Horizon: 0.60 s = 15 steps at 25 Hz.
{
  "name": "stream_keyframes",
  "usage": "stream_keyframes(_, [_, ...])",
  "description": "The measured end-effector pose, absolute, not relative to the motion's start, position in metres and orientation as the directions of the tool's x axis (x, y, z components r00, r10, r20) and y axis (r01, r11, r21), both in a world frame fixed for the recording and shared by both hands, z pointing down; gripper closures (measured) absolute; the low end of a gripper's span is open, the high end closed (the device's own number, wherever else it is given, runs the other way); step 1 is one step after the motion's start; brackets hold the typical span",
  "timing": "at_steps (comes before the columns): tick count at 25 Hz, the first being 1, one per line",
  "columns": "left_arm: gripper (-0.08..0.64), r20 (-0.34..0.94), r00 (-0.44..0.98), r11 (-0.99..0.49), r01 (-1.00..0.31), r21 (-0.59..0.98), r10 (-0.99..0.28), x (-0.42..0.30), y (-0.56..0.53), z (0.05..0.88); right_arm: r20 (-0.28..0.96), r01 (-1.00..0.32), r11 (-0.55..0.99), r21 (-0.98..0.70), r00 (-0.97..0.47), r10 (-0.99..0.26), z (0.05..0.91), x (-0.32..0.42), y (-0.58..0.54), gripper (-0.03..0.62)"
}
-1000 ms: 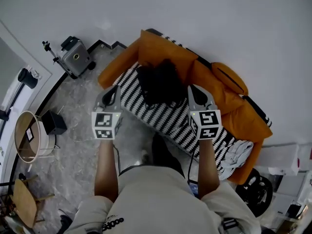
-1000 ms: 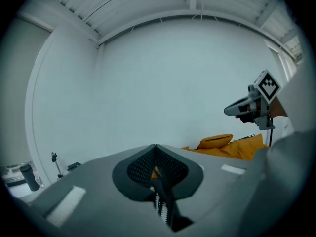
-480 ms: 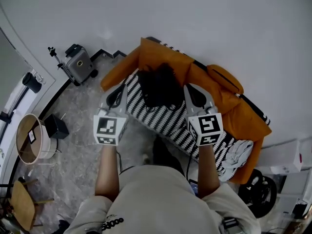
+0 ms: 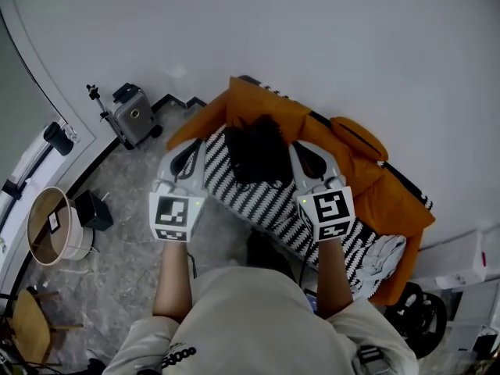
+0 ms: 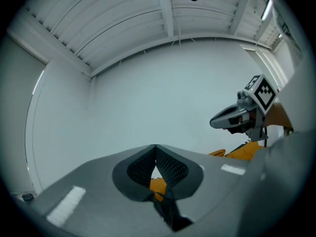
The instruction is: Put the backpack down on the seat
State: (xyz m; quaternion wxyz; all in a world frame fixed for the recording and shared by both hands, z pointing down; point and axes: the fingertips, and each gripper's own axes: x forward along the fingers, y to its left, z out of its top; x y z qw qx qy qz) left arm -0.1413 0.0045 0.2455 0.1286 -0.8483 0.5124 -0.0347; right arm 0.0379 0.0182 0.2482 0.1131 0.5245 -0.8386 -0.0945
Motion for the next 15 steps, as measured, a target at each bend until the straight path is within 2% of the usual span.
stream_keyframes(15, [0.548, -0.094, 0.496, -0.453, -0.842, -0.293, -0.863, -0.119, 0.012, 0.217, 0.066, -0.852, 0.446, 0.275, -0.446, -0.893, 0.225, 0.036, 0.017, 0.590])
